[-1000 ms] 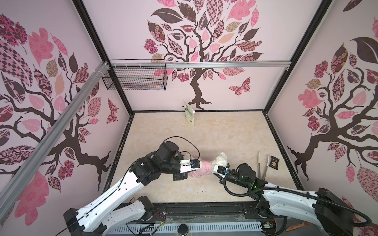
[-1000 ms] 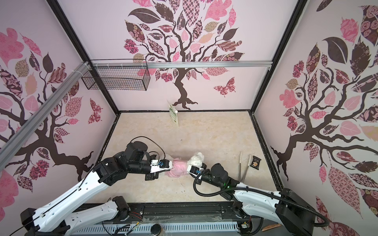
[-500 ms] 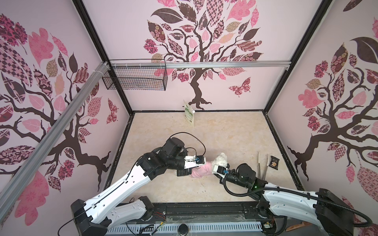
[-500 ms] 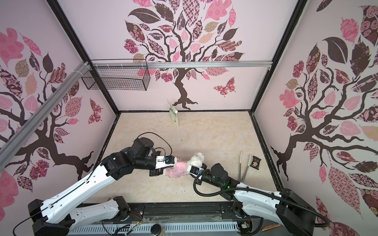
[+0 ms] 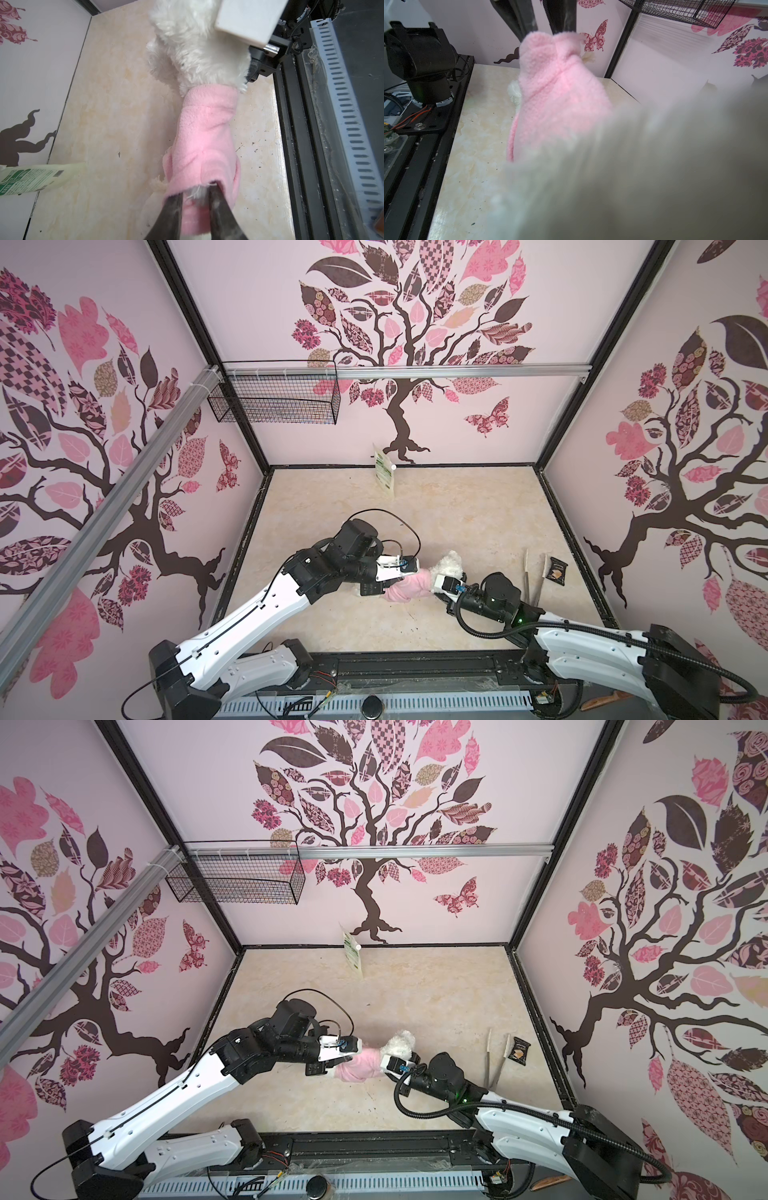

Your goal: Dress the teddy bear

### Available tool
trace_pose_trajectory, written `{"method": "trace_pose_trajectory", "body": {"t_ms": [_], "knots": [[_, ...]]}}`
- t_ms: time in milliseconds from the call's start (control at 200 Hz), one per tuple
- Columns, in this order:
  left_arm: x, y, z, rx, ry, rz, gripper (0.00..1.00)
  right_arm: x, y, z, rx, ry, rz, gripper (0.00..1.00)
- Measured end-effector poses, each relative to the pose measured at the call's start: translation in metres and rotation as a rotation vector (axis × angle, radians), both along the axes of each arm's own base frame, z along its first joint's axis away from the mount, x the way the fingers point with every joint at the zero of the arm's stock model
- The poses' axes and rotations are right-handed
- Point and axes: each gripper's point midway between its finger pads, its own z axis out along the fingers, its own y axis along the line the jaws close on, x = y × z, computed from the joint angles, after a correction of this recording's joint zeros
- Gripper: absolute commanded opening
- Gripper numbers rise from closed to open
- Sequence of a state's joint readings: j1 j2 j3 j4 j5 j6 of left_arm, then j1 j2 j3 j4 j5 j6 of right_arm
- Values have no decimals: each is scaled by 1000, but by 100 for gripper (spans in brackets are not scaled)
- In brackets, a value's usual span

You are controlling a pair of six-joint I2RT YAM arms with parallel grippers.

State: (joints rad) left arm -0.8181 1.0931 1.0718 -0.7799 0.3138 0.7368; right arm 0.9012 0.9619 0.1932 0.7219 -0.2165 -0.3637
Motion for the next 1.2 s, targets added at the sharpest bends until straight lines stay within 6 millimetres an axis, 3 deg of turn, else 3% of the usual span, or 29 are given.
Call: {"method": "trace_pose_trajectory", "body": {"t_ms": [275, 455, 700, 820, 1060, 1195], "knots": [[-1, -15, -2, -38, 43, -36, 30, -3, 2, 3, 25, 22, 15, 17], [2, -23, -14, -28, 83, -45, 30, -5, 5, 4, 59, 80, 29, 17], [0, -28, -28, -3, 132, -69, 0, -5, 6, -3, 82, 171, 26, 16], [-4, -27, -13, -54, 122, -70, 0, -1, 3, 3, 110, 158, -8, 15], [-5, -14, 45, -311, 98, -33, 0, 6, -11, 35, 250, 103, -83, 13], [-3, -9, 58, -419, 137, -13, 0, 6, -22, 41, 317, 108, -118, 12]]}}
